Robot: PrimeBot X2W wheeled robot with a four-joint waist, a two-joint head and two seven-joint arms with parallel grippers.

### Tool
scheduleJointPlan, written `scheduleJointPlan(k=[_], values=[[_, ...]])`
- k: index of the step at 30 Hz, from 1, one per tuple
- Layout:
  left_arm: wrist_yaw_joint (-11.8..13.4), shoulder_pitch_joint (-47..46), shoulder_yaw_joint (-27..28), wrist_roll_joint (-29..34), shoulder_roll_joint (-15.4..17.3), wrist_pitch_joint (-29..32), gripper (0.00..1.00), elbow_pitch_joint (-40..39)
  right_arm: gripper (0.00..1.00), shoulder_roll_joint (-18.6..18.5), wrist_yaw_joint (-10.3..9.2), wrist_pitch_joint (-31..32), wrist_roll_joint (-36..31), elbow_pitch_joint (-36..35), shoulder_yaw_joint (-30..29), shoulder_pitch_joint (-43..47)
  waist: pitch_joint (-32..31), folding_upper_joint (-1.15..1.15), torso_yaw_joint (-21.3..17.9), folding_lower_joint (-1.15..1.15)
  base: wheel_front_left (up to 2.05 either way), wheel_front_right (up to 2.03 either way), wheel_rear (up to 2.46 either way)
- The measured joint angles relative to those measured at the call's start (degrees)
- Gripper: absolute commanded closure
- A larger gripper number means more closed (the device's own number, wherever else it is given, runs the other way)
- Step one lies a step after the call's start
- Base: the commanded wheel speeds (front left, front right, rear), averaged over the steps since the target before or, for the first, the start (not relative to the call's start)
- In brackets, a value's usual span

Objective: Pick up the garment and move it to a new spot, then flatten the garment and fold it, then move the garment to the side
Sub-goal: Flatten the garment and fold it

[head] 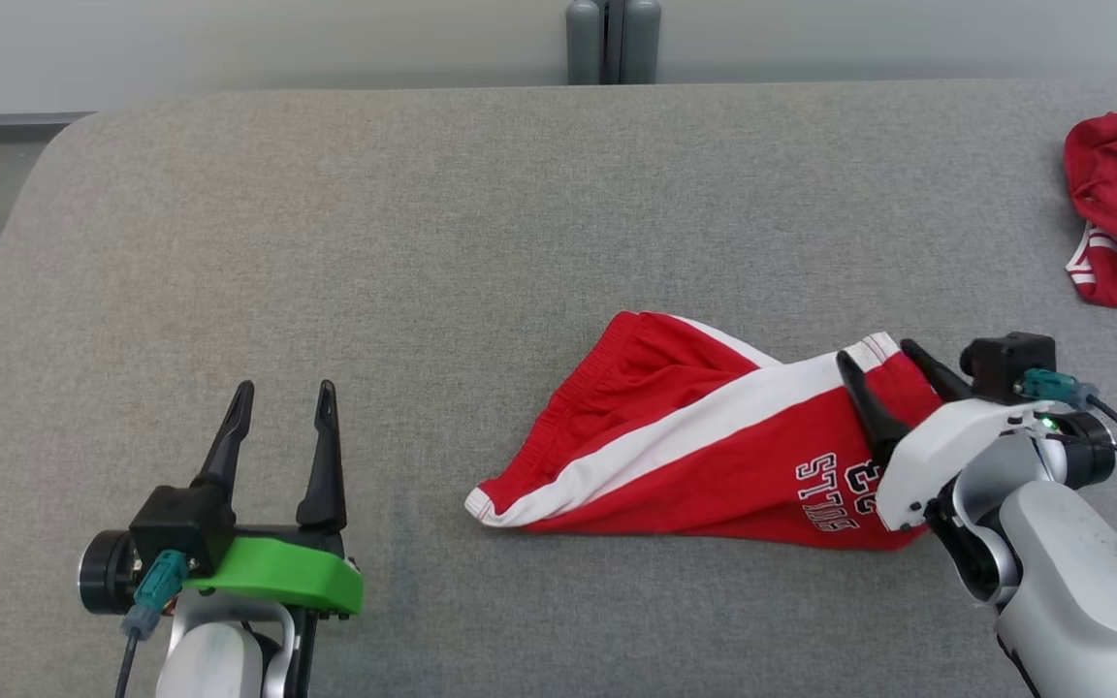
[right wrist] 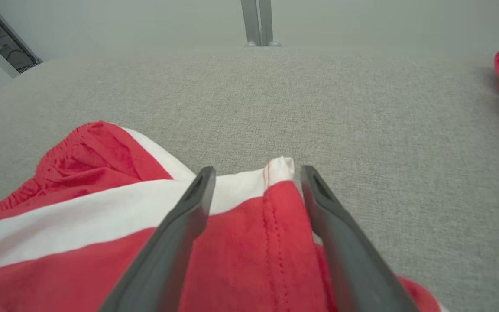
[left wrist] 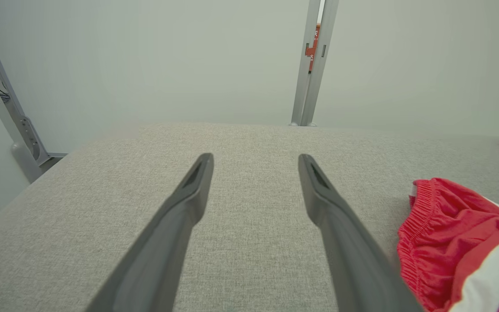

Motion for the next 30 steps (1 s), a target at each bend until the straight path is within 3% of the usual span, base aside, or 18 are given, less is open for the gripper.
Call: scheduleJointPlan(k=[2,3,5,9,17,23,30], values=[[0.0,-0.5,-0.4,0.0,0.0,0.0,0.0,0.1,0.06,-0.1,0.0,3.4,0.9,0.2,0.7,-0.7,0.3,0.0,0.2,0.0,0.0,0.0,0.0],[0.0,-0.6,-0.7,-0.1,0.0,0.0,0.0,0.1,0.52,-0.2,0.0,5.4,1.4,0.5,1.0,-1.0,0.4,0.0,0.4,0.0,0.0,0.0,0.0],[0.0,-1.0,-1.2,-0.5,0.0,0.0,0.0,0.3,1.0,-0.6,0.0,7.0,1.9,0.3,1.8,-1.4,0.7,0.0,0.8,0.0,0.0,0.0,0.0],[0.0,-1.4,-1.3,-1.0,0.0,0.0,0.0,0.6,1.0,-1.1,0.0,6.8,2.5,-0.8,1.7,-2.9,1.0,0.0,1.5,0.0,0.0,0.0,0.0],[0.3,-0.4,-0.8,-1.0,0.0,0.0,0.0,0.8,1.0,-1.5,0.0,-2.7,0.2,-5.0,2.4,-2.5,-0.4,0.0,1.2,0.0,0.0,0.0,0.0],[0.5,0.3,-0.5,-0.9,0.0,0.0,0.0,0.7,1.0,-2.1,0.0,-5.2,0.4,-13.3,1.2,7.7,-1.4,0.0,-0.2,0.0,0.0,0.0,0.0],[0.4,0.7,-0.1,-0.8,0.0,0.0,0.0,0.6,1.0,0.1,0.0,-2.7,1.6,-21.9,-2.5,21.1,-1.2,0.0,-2.6,0.0,0.0,0.0,0.0]])
